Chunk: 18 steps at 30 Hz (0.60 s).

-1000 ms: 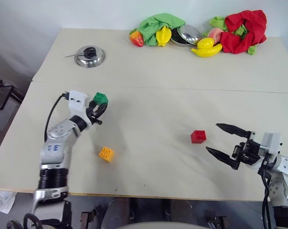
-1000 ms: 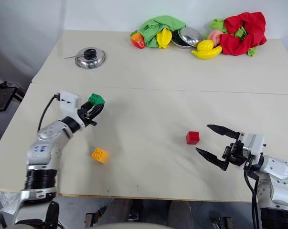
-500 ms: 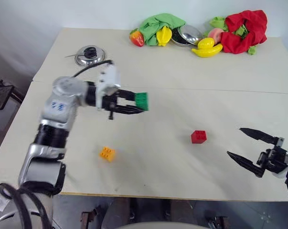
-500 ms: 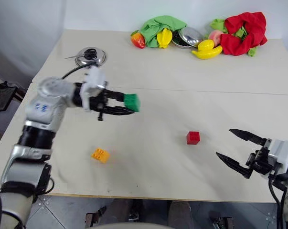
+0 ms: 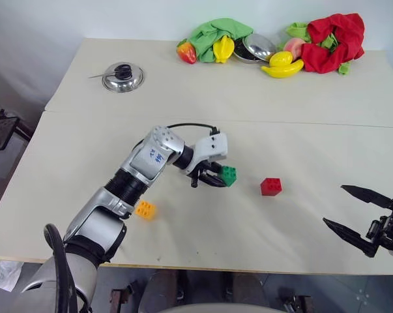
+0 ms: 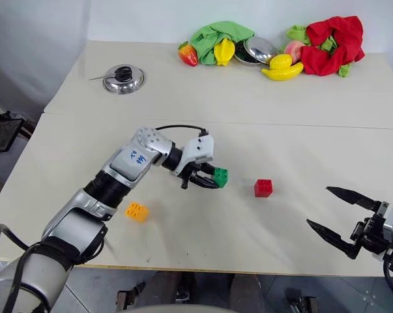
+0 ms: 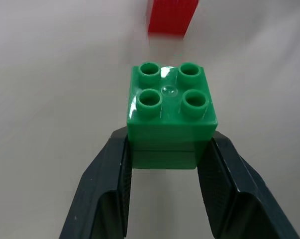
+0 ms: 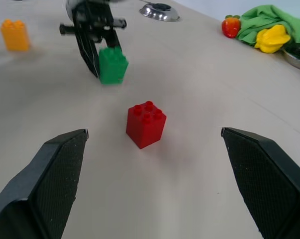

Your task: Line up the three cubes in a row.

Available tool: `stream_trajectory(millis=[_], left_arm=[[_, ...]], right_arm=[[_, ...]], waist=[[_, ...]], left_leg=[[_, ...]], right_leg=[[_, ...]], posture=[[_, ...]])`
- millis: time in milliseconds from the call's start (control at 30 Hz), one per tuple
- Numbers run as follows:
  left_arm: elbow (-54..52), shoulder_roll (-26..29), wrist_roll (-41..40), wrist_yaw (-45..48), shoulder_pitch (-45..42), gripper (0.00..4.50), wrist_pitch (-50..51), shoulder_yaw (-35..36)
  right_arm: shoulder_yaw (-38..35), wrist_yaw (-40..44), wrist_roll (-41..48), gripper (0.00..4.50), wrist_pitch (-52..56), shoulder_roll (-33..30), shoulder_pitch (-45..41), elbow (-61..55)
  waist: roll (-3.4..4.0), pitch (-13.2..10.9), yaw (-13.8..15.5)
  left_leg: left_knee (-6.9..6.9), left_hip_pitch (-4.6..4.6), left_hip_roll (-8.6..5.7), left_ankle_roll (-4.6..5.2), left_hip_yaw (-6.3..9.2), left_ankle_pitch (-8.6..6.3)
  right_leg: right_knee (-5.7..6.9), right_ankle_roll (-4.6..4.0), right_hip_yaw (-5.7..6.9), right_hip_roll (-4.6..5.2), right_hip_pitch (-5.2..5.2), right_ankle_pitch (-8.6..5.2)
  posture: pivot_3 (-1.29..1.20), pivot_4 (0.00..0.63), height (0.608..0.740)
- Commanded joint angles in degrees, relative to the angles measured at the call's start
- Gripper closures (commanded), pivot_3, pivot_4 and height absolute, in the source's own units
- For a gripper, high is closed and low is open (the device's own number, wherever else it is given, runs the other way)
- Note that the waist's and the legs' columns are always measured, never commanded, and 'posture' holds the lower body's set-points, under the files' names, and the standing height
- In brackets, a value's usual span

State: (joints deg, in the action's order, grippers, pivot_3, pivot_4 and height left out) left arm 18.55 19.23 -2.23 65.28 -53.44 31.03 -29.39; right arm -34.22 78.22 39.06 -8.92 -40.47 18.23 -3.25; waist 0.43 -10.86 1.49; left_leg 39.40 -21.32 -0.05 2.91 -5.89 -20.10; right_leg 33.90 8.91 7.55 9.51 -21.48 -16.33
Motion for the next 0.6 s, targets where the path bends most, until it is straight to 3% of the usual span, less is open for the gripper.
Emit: stream_trajectory(millis=[33, 567, 600], left_arm=[[-1.5, -0.5, 0.9, -0.1, 1.3, 3.01, -1.1, -0.5], [-2.0, -2.8, 1.0, -0.4, 4.1, 3.01, -6.5, 1.5], [-1.7, -2.6, 1.3, -0.4, 4.1, 2.66, -7.1, 1.4]], right_arm=[[-0.8, 3.2, 1.8, 0.00, -0.5, -0.6, 0.9, -1.5], [6.7, 6.0, 1.2, 0.00, -1.6, 2.3, -4.3, -0.5], [6.9, 5.9, 1.2, 0.00, -1.6, 2.3, -4.6, -0.5]], waist=[[0.00, 0.0, 0.1], [0.02, 0.0, 0.2], [0.02, 0.0, 0.2]], left_leg=[[0.02, -0.01, 0.05, 0.00, 0.05, 0.00], [0.45, -0.08, 0.06, 0.07, 0.30, -0.04], [0.46, -0.08, 0.06, 0.07, 0.30, -0.04]], right_leg=[[0.00, 0.00, 0.03, 0.00, 0.02, 0.00], [0.10, 0.04, 0.15, 0.12, 0.21, 0.02], [0.11, 0.04, 0.16, 0.12, 0.21, 0.02]], posture=[[0.00, 0.150, 0.740], [0.00, 0.150, 0.740], [0.00, 0.150, 0.740]])
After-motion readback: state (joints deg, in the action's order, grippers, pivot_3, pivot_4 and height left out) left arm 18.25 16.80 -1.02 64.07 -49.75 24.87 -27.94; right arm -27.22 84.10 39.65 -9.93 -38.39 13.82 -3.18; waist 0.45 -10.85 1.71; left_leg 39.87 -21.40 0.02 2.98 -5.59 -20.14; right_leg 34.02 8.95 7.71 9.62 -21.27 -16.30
